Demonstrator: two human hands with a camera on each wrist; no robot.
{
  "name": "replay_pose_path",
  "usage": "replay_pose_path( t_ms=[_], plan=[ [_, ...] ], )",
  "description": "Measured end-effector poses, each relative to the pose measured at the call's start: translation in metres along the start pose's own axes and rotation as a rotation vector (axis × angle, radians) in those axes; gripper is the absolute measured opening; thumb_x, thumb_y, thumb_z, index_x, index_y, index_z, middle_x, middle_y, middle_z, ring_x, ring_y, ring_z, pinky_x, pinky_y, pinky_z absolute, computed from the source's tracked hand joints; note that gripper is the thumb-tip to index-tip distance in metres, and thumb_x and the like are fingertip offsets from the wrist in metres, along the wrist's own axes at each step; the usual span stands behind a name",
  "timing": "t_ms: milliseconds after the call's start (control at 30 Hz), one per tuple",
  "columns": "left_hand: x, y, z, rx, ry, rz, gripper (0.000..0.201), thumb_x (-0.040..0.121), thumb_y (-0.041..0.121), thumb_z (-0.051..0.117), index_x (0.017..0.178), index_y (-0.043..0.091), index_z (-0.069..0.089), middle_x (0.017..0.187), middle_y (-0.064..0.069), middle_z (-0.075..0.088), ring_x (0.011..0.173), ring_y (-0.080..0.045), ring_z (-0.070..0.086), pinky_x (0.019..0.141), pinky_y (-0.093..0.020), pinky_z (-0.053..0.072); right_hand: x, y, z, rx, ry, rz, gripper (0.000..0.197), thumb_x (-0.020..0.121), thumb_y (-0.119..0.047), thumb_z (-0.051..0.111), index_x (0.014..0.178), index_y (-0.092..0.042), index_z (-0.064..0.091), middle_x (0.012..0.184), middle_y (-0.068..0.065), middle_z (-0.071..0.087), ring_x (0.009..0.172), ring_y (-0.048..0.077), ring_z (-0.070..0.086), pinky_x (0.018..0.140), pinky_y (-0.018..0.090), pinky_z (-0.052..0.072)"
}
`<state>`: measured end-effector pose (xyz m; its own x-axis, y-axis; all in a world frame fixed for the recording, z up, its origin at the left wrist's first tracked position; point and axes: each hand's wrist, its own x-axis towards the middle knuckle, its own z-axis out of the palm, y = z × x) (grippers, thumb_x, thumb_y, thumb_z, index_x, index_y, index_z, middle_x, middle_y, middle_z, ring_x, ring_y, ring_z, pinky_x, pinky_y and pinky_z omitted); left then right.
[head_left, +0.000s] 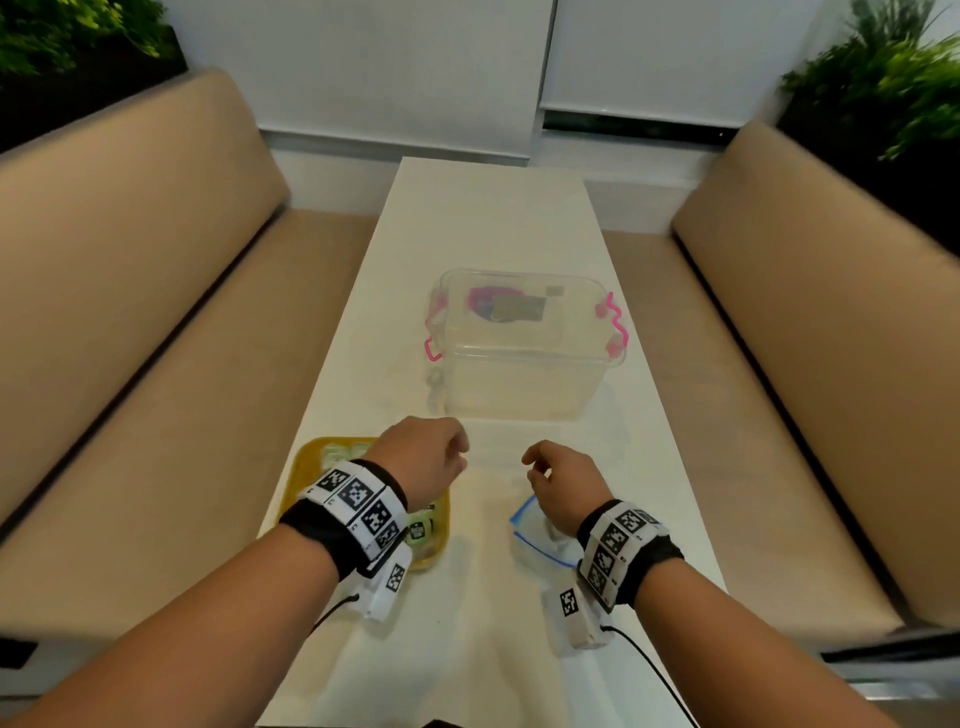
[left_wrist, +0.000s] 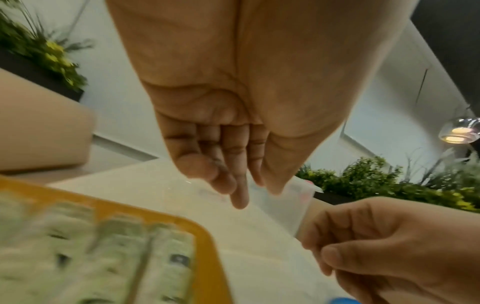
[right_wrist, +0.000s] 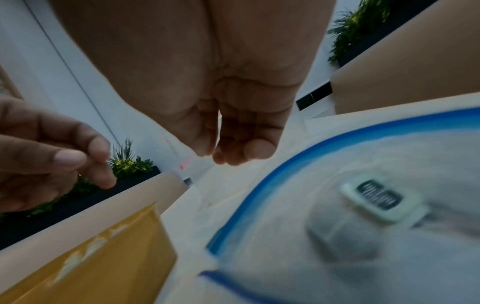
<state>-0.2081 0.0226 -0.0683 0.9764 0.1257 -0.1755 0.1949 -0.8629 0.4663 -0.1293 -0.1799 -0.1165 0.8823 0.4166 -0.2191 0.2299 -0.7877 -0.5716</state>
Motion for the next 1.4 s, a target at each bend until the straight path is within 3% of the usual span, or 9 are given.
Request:
replay_pose_path(
  t_ms=[133, 267, 467, 667, 833, 1000, 1133, 1267, 1400],
  plan=[
    [0.012, 0.049, 0.038, -0.089, -0.057, 0.114, 0.014, 0.093, 0.025, 0.060, 0.106, 0.026, 0.065, 0.107, 0.006, 0.069, 0.079, -0.010, 0.056, 0.079, -0.023, 0.045, -0.002, 0.042, -0.025, -0.222, 0.022, 0.029, 0.026, 0.093, -0.010, 0.048, 0.108, -0.022, 0.066, 0.112, 0.003, 0.059, 0.106, 0.023, 0.054, 0.083, 0.029, 0.044],
    [0.025, 0.086, 0.078, -0.080, -0.141, 0.129, 0.019, 0.093, 0.020, 0.059, 0.110, 0.022, 0.068, 0.105, 0.001, 0.071, 0.094, -0.017, 0.064, 0.086, -0.029, 0.050, -0.011, 0.071, -0.032, -0.368, -0.042, 0.039, 0.019, 0.087, -0.038, 0.063, 0.104, -0.033, 0.068, 0.116, 0.001, 0.048, 0.116, 0.025, 0.042, 0.090, 0.037, 0.046],
    [0.036, 0.102, 0.129, 0.100, -0.238, -0.001, 0.045, 0.089, 0.028, 0.064, 0.132, 0.019, 0.057, 0.123, -0.006, 0.064, 0.113, -0.025, 0.059, 0.095, -0.033, 0.048, -0.014, 0.103, -0.023, -0.399, -0.235, 0.029, 0.075, 0.068, -0.042, 0.080, 0.134, -0.034, 0.046, 0.128, 0.000, 0.044, 0.119, 0.025, 0.041, 0.096, 0.041, 0.045],
    [0.041, 0.094, 0.148, 0.014, -0.157, -0.124, 0.044, 0.084, 0.035, 0.072, 0.123, 0.016, 0.063, 0.115, -0.006, 0.065, 0.105, -0.024, 0.062, 0.093, -0.034, 0.049, -0.010, 0.120, -0.014, -0.254, -0.223, -0.059, 0.092, 0.065, -0.034, 0.084, 0.143, -0.023, 0.037, 0.132, 0.002, 0.040, 0.120, 0.025, 0.039, 0.101, 0.038, 0.044],
    [0.037, 0.086, 0.151, -0.133, -0.116, -0.186, 0.017, 0.080, 0.013, 0.072, 0.094, 0.022, 0.066, 0.097, -0.002, 0.070, 0.088, -0.021, 0.066, 0.085, -0.031, 0.053, -0.009, 0.128, -0.017, -0.115, -0.242, -0.059, 0.077, 0.068, -0.042, 0.081, 0.136, -0.030, 0.048, 0.129, 0.001, 0.042, 0.124, 0.023, 0.036, 0.105, 0.033, 0.039],
    [0.029, 0.086, 0.144, -0.349, 0.044, -0.115, 0.022, 0.083, 0.013, 0.074, 0.103, 0.022, 0.069, 0.081, 0.009, 0.063, 0.074, -0.009, 0.059, 0.078, -0.020, 0.048, -0.010, 0.132, -0.024, 0.021, -0.128, -0.088, 0.050, 0.076, -0.051, 0.075, 0.120, -0.031, 0.064, 0.123, -0.003, 0.050, 0.121, 0.018, 0.039, 0.103, 0.032, 0.039],
    [0.028, 0.095, 0.137, -0.464, 0.114, -0.063, 0.014, 0.081, 0.019, 0.078, 0.085, 0.028, 0.068, 0.079, 0.008, 0.069, 0.071, -0.005, 0.061, 0.073, -0.019, 0.050, -0.008, 0.134, -0.031, 0.215, -0.015, -0.143, 0.029, 0.078, -0.047, 0.075, 0.100, -0.028, 0.071, 0.112, -0.009, 0.056, 0.108, 0.009, 0.047, 0.094, 0.025, 0.040],
    [0.035, 0.104, 0.140, -0.377, 0.112, -0.134, 0.013, 0.081, 0.027, 0.078, 0.090, 0.024, 0.070, 0.081, 0.010, 0.068, 0.075, -0.006, 0.062, 0.072, -0.017, 0.047, -0.014, 0.129, -0.037, 0.375, 0.031, -0.132, 0.011, 0.081, -0.026, 0.072, 0.077, -0.021, 0.063, 0.070, -0.010, 0.054, 0.063, 0.006, 0.048, 0.063, 0.019, 0.040],
    [0.045, 0.110, 0.149, -0.002, 0.016, -0.239, 0.021, 0.086, 0.040, 0.068, 0.098, 0.022, 0.069, 0.098, 0.002, 0.070, 0.094, -0.019, 0.064, 0.084, -0.029, 0.051, -0.015, 0.132, -0.027, 0.511, -0.017, -0.081, 0.027, 0.069, -0.036, 0.057, 0.064, -0.012, 0.045, 0.068, 0.014, 0.062, 0.063, 0.020, 0.057, 0.060, 0.036, 0.047]
  ],
)
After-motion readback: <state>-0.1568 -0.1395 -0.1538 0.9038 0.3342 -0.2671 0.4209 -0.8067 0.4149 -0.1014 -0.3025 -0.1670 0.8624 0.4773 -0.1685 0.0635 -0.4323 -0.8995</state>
